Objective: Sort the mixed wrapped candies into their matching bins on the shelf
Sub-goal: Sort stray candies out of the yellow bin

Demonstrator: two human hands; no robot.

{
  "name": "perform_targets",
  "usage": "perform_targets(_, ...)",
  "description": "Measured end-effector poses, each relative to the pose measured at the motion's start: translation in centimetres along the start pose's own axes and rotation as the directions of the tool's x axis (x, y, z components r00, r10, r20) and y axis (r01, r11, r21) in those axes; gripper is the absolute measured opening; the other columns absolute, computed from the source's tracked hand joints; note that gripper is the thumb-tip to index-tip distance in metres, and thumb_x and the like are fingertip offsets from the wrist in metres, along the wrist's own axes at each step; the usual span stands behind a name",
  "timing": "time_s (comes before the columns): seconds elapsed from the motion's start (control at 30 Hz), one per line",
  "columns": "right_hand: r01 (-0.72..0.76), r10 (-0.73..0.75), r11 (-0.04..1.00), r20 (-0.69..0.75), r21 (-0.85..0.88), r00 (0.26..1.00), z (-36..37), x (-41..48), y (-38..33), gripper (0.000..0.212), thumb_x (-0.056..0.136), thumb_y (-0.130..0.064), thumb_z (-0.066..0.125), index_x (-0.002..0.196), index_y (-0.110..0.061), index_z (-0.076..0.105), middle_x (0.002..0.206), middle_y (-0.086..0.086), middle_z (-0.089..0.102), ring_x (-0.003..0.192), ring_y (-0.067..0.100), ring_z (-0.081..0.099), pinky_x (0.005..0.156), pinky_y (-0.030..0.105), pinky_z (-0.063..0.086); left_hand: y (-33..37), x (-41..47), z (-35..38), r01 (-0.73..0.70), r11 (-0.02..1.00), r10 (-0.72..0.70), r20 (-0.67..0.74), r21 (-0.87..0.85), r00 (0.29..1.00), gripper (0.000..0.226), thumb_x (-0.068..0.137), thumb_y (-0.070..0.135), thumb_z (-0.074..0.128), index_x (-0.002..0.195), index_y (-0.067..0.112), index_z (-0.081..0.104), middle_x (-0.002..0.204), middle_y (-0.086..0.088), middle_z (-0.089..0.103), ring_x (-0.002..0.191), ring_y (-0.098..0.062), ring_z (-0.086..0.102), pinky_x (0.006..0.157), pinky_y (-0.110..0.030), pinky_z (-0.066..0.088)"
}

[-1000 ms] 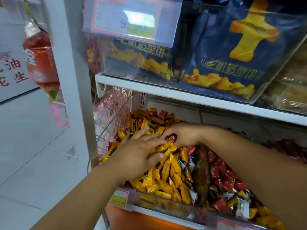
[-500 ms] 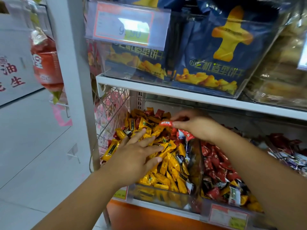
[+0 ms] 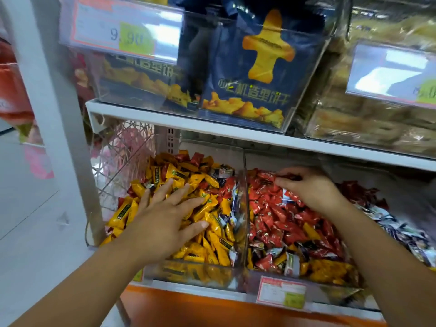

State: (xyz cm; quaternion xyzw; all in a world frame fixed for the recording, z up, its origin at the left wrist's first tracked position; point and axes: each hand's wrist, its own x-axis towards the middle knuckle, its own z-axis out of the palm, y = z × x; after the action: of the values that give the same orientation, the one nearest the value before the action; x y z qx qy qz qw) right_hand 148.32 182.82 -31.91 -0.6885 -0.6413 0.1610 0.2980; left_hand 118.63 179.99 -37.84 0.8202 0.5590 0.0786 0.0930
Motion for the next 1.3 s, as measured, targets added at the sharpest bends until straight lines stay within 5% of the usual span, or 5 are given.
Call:
perform_targets(0.33, 0.082, -0.090, 0.981, 0.038, 0.175, 0.995, -0.8, -1.6, -3.2, 0.010, 0.083, -0.037, 0.071, 0.089, -0.041, 0.064, 0.090, -0.023, 0.063, 0.081, -0.008, 0.055, 0.063, -0.002, 0.036, 5.3, 0.4, -1.8, -0.174, 0.951, 0.101, -0.275, -0.256, 0.956, 0.080, 0.083, 0.073, 0.042, 0.151, 0.041, 0.014, 0.151, 0.018, 0.029, 0.138, -0.003, 0.017, 0.116, -0.030, 0.022)
perform_targets(0.7, 0.287, -0.346, 0.910, 0.168, 0.298, 0.923, 5.1, -2.8, -7.9, 0.015, 0.086, -0.024, 0.070, 0.089, -0.038, 0.071, 0.086, -0.021, 0.070, 0.082, -0.006, 0.063, 0.076, 0.016, 0.049, 5.1, 1.2, -1.7, -0.133, 0.413, 0.011, -0.141, -0.901, 0.990, 0.081, 0.082, 0.015, 0.076, 0.139, 0.050, 0.031, 0.126, 0.030, 0.047, 0.104, -0.010, 0.063, 0.082, -0.038, 0.058)
perform_targets(0.9, 0.288, -0.342, 0.910, 0.147, 0.299, 0.928, 5.8, -2.9, -8.2, 0.014, 0.087, -0.023, 0.069, 0.098, -0.030, 0.074, 0.093, -0.020, 0.069, 0.089, -0.007, 0.061, 0.079, 0.012, 0.045, 4.6, 0.5, -2.2, -0.128, 0.652, -0.046, -0.208, -0.747, 0.977, 0.079, 0.083, 0.020, 0.075, 0.140, 0.048, 0.027, 0.137, 0.016, 0.046, 0.102, -0.011, 0.063, 0.082, -0.029, 0.056)
perform_targets(1.07, 0.233, -0.260, 0.924, 0.051, 0.302, 0.964, 6.1, -2.9, -7.9, 0.010, 0.088, -0.025, 0.068, 0.095, -0.030, 0.073, 0.088, -0.029, 0.061, 0.083, -0.024, 0.052, 0.068, -0.005, 0.035, 4.3, 0.4, -1.6, -0.169, 0.941, -0.035, -0.582, -0.293, 0.812, 0.053, 0.068, 0.050, 0.076, 0.105, 0.032, 0.043, 0.115, 0.011, 0.032, 0.101, -0.008, 0.045, 0.067, -0.015, 0.044)
perform_targets(1.3, 0.212, -0.228, 0.926, 0.015, 0.313, 0.974, 6.9, -3.3, -8.2, 0.010, 0.089, -0.029, 0.067, 0.097, -0.031, 0.073, 0.090, -0.026, 0.064, 0.086, -0.011, 0.058, 0.064, 0.000, 0.041, 4.4, 0.5, -0.7, -0.111, 0.989, 0.032, -0.583, -0.100, 0.812, 0.041, 0.073, 0.062, 0.059, 0.088, 0.026, 0.072, 0.090, 0.011, 0.048, 0.087, -0.011, 0.045, 0.062, -0.025, 0.039)
